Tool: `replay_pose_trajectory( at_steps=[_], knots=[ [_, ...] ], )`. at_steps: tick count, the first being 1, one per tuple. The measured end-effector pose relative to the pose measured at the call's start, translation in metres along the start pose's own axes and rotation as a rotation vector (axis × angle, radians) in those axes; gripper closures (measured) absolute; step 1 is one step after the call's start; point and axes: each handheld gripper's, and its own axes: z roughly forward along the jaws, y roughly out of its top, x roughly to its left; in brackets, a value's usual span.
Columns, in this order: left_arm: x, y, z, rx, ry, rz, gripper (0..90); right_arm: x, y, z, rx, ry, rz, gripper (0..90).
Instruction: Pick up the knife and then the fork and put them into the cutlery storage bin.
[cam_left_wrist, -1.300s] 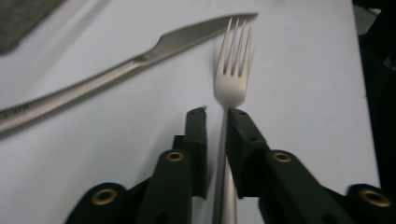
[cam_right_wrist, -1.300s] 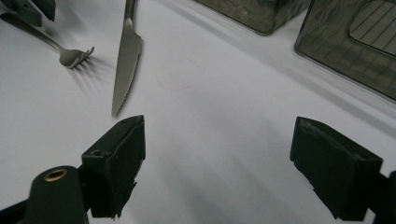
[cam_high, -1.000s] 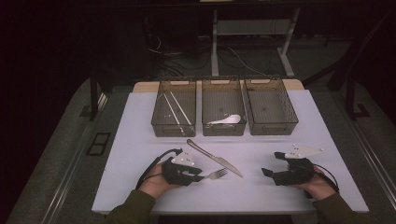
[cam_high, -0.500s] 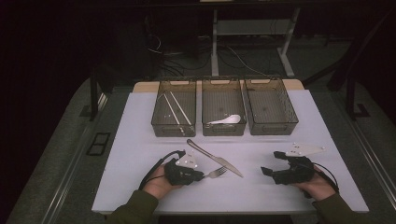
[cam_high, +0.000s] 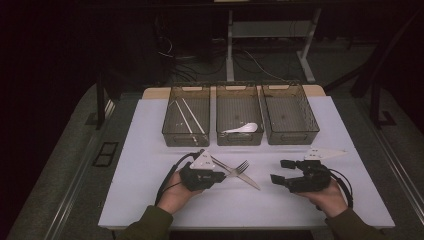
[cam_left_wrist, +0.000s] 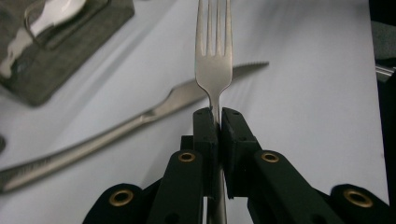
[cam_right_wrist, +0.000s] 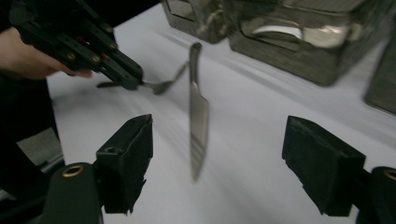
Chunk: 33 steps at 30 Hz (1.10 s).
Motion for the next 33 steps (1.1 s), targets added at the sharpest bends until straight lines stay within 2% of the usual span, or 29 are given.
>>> replay_pose_trajectory(
  at_steps=[4, 7, 10, 12, 15, 20, 24, 25, 29, 30, 33],
  knots=[
    [-0.005, 0.013, 0.006, -0.021, 0.031, 0.003, 84.4, 0.007, 0.010, 0.016, -0.009, 0.051, 0.006, 33.8],
    [-0.012, 0.021, 0.011, -0.044, 0.063, 0.005, 84.4, 0.008, 0.015, 0.026, -0.020, 0.080, 0.031, 40.8],
    [-0.018, 0.028, 0.015, -0.078, 0.073, 0.004, 84.4, 0.007, 0.019, 0.034, -0.024, 0.082, 0.051, 45.9],
    [-0.021, 0.033, 0.016, -0.076, 0.080, 0.021, 84.4, 0.006, 0.022, 0.038, -0.035, 0.082, 0.061, 51.0],
    [-0.023, 0.036, 0.018, -0.102, 0.089, 0.022, 84.4, 0.006, 0.025, 0.042, -0.044, 0.077, 0.070, 57.8],
    [-0.024, 0.037, 0.019, -0.111, 0.100, 0.030, 84.5, 0.004, 0.029, 0.045, -0.065, 0.086, 0.081, 72.3],
    [-0.023, 0.037, 0.019, -0.128, 0.102, 0.020, 84.4, 0.004, 0.033, 0.046, -0.097, 0.114, 0.093, 79.9],
    [-0.023, 0.037, 0.017, -0.135, 0.100, 0.016, 84.3, 0.005, 0.034, 0.046, -0.101, 0.106, 0.088, 81.2],
    [-0.020, 0.037, 0.014, -0.182, 0.060, -0.030, 81.7, 0.004, 0.040, 0.043, -0.136, 0.143, 0.104, 85.6],
    [-0.020, 0.036, 0.013, -0.168, 0.061, -0.016, 80.8, 0.004, 0.042, 0.043, -0.141, 0.142, 0.099, 85.8],
    [-0.018, 0.030, 0.009, -0.169, 0.064, -0.035, 70.9, 0.000, 0.048, 0.037, -0.166, 0.136, 0.097, 86.1]
  ],
)
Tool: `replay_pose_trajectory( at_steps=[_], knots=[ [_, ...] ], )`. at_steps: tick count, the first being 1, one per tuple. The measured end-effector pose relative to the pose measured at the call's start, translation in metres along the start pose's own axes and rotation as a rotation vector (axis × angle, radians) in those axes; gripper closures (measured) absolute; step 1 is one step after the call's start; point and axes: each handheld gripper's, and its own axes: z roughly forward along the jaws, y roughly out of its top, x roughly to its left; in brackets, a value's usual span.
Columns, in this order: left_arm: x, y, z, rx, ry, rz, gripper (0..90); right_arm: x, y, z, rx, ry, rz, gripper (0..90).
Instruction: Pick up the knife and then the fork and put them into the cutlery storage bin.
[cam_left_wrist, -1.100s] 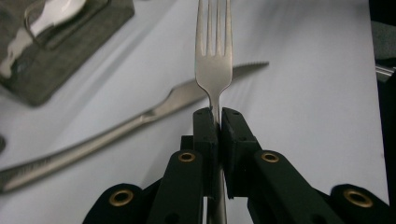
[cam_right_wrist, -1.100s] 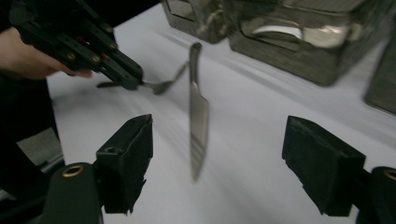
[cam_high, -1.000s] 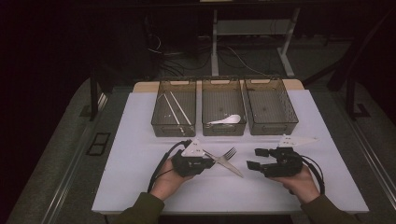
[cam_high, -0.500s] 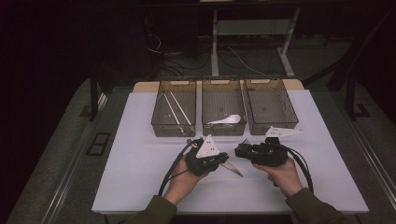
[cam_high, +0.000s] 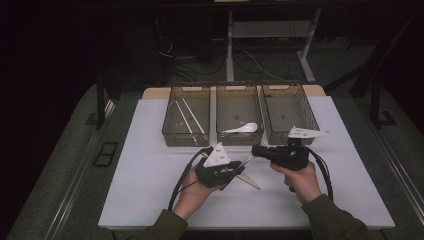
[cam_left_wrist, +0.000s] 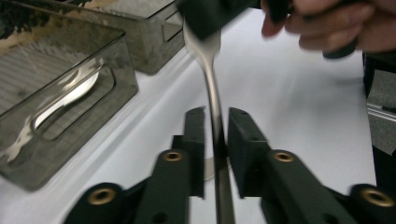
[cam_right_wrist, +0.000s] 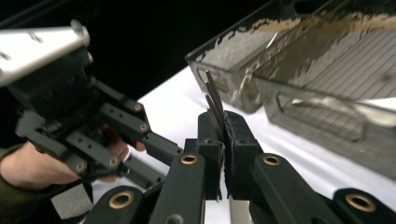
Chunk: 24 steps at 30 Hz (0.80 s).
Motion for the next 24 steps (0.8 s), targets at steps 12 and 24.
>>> replay_pose_trajectory(
  at_steps=[12, 24],
  knots=[
    [0.022, -0.033, -0.041, 0.005, 0.001, -0.084, 39.5, -0.036, 0.038, -0.046, -0.095, -0.162, -0.015, 86.1],
    [0.032, -0.065, -0.072, 0.006, 0.020, -0.112, 24.8, -0.076, 0.086, -0.093, -0.158, -0.294, -0.003, 86.2]
  ],
)
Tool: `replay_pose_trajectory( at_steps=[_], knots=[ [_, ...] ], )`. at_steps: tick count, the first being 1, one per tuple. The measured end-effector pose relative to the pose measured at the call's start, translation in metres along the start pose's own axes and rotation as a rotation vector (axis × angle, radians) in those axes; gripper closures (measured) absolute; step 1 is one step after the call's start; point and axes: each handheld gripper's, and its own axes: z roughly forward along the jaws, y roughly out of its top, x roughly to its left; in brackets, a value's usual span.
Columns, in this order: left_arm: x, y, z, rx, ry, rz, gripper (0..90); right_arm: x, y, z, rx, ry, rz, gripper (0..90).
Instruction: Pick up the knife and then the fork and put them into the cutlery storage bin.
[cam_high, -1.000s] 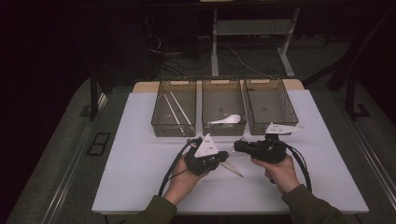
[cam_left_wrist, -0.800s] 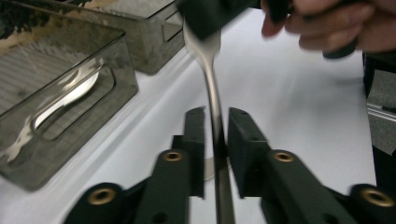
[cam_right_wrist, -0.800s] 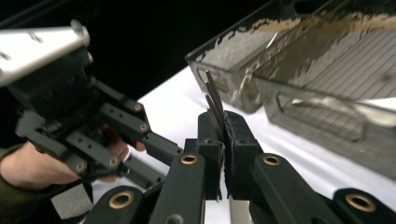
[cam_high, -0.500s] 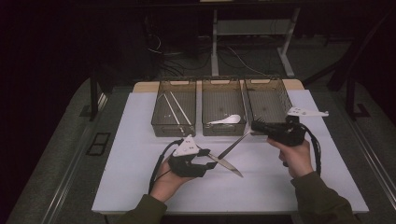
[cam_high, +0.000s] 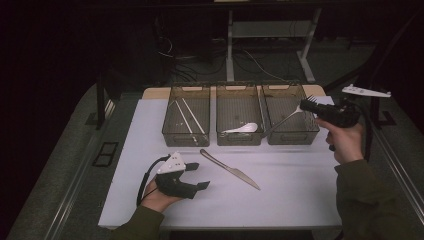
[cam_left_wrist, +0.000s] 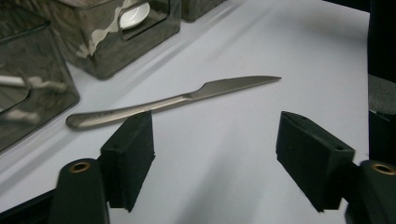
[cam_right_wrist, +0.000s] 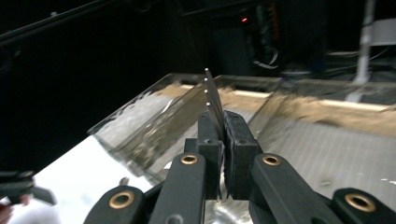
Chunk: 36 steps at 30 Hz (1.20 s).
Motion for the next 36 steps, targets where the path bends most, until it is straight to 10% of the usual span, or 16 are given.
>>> replay_pose_trajectory(
  at_steps=[13, 30, 36],
  knots=[
    [0.006, -0.009, -0.001, 0.020, -0.015, -0.013, 14.1, -0.040, 0.018, 0.005, 0.076, -0.172, -0.037, 86.1],
    [0.006, -0.010, 0.002, 0.027, -0.030, -0.012, 14.1, -0.073, -0.011, 0.057, 0.252, -0.135, 0.076, 85.6],
    [0.006, -0.010, 0.002, 0.033, -0.035, -0.008, 14.1, -0.078, -0.015, 0.070, 0.298, -0.263, 0.016, 68.2]
  ],
)
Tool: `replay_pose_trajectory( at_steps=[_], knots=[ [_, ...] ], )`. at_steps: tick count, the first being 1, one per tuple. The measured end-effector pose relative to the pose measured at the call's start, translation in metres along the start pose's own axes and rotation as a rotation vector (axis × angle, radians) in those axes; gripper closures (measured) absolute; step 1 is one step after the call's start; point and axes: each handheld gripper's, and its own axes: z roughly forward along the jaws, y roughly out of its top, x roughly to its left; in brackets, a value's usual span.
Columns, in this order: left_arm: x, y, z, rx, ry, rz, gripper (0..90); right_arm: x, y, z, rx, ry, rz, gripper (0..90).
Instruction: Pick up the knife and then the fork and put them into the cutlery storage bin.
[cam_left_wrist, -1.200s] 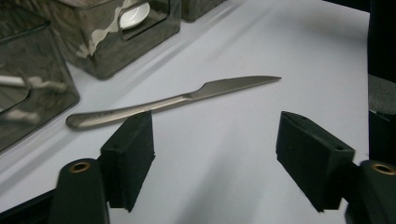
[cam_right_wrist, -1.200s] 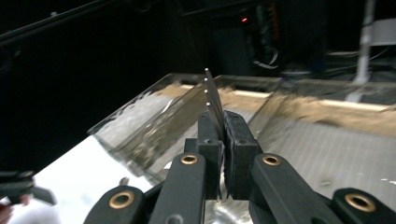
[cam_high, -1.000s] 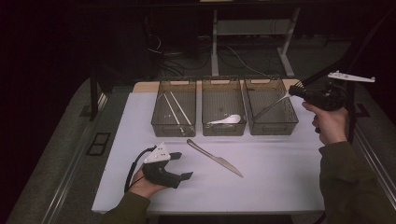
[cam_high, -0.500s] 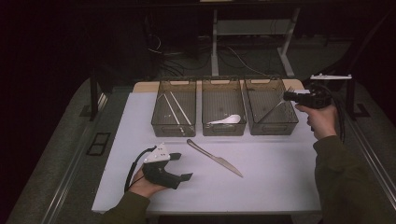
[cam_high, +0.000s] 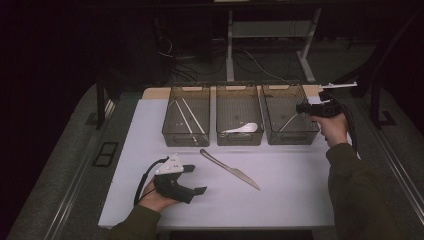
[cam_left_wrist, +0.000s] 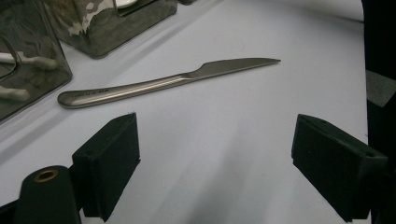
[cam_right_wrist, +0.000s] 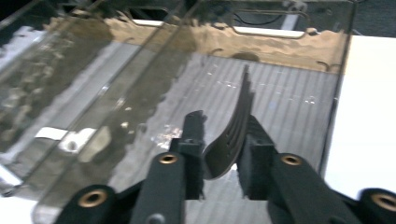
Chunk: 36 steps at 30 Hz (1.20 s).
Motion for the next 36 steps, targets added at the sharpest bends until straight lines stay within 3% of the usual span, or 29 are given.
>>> replay_pose_trajectory(
  at_steps=[5, 12, 17, 22, 27, 36],
  knots=[
    [0.000, 0.000, 0.000, 0.003, -0.006, 0.001, 14.1, -0.007, 0.000, -0.001, -0.048, -0.057, 0.000, 54.0],
    [-0.001, 0.000, 0.001, 0.004, -0.005, 0.002, 14.1, -0.010, 0.001, -0.011, -0.075, -0.072, -0.016, 40.3],
    [-0.001, 0.000, 0.001, 0.003, -0.006, 0.003, 14.0, -0.007, 0.002, -0.019, -0.096, -0.055, -0.033, 38.8],
    [-0.001, 0.000, 0.001, 0.005, -0.003, 0.003, 14.0, 0.001, 0.002, -0.026, -0.108, -0.008, -0.030, 37.6],
    [-0.001, 0.000, 0.001, 0.009, 0.000, 0.002, 14.0, 0.017, -0.005, -0.036, -0.105, 0.054, -0.053, 35.2],
    [0.000, 0.004, 0.003, 0.009, 0.006, 0.006, 19.8, 0.056, -0.040, -0.058, -0.094, 0.144, -0.153, 30.3]
  ],
)
